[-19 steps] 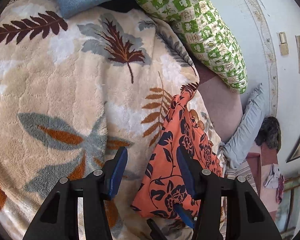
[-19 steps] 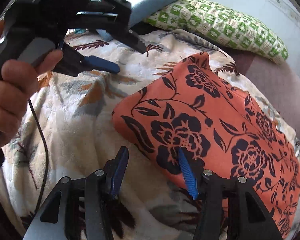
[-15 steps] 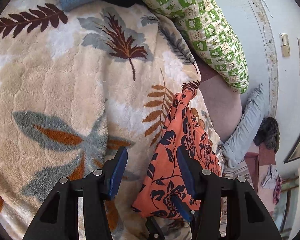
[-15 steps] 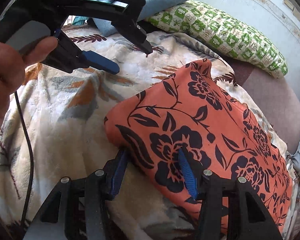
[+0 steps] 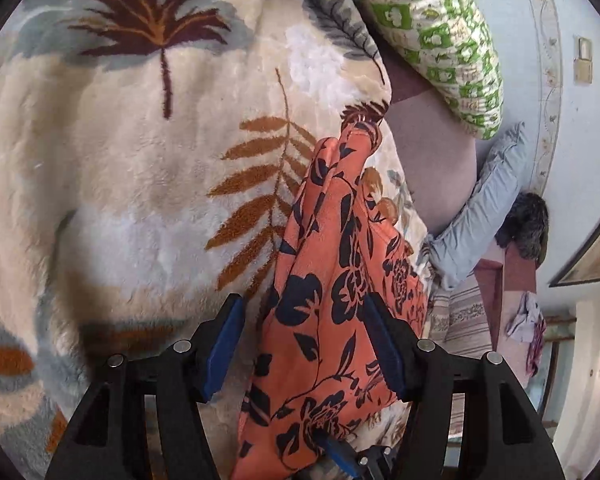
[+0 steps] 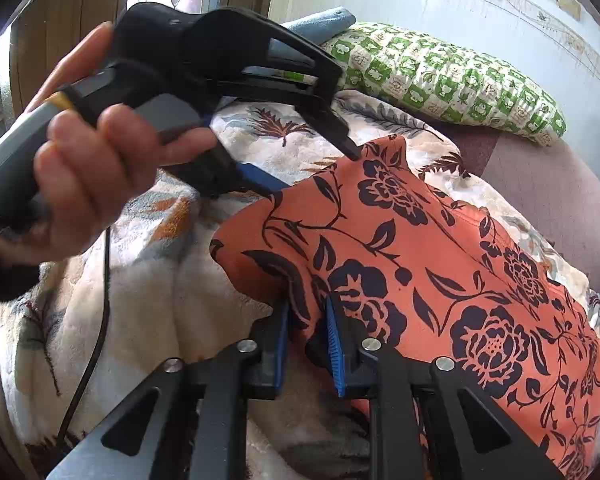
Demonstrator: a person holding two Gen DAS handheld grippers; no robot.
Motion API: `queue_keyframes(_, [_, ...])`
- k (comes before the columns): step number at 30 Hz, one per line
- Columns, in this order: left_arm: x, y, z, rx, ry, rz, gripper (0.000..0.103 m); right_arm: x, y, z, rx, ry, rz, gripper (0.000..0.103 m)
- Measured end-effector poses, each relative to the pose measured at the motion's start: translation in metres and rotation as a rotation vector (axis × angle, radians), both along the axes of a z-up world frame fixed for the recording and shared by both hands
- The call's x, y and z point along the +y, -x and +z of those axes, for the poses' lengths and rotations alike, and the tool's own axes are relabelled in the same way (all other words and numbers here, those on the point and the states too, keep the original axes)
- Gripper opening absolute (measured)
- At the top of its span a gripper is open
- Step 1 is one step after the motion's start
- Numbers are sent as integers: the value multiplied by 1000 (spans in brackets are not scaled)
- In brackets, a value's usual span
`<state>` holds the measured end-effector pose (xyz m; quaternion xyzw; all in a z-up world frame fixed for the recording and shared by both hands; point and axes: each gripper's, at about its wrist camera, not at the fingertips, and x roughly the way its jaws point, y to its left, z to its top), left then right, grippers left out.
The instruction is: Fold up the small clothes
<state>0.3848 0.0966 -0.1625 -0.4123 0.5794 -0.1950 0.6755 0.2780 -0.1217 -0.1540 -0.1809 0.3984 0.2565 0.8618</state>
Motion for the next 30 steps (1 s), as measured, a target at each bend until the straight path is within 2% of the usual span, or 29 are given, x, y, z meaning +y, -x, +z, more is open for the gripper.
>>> queue_keyframes(2, [-8, -17, -2, 8, -13, -56, 61, 4, 10, 0, -52, 35, 18, 54])
queue_keyframes(3, [-10, -25, -1, 8, -15, -76, 61, 8, 14, -1, -68, 47, 34, 56])
queue_keyframes(8, [-20, -58, -4, 27, -64, -158, 61, 29, 5, -19, -107, 179, 55, 52])
queue_keyframes(9, [-23, -61, -3, 24, -72, -178, 59, 29, 0, -19, -108, 167, 50, 45])
queue_keyframes(10, [-29, -64, 0, 16, -86, -200, 56, 27, -5, -17, -100, 148, 44, 36])
queue_keyframes(11, [-33, -67, 1, 9, -106, -217, 47, 24, -10, -14, -84, 118, 37, 18])
queue_keyframes(12, [-39, -69, 2, 13, -110, -237, 20, 18, -13, -8, -74, 82, 24, 16])
queue_keyframes(13, [-43, -69, 4, 15, -103, -244, 17, 11, -14, -2, -71, 46, 15, 14])
queue_keyframes(15, [-50, -67, 16, -16, -110, -224, 16, -2, -12, 12, -78, -3, 1, 12])
queue_keyframes(19, [-62, -56, 46, -49, -41, -184, 16, -33, -7, 40, -89, -89, -51, 12])
queue_keyframes(25, [-115, -20, 98, -121, -61, -222, 16, -107, 8, 72, -49, -246, -187, 11])
queue_keyframes(30, [-186, -11, 110, -133, -126, -258, 17, -182, 18, 73, 11, -360, -311, 11])
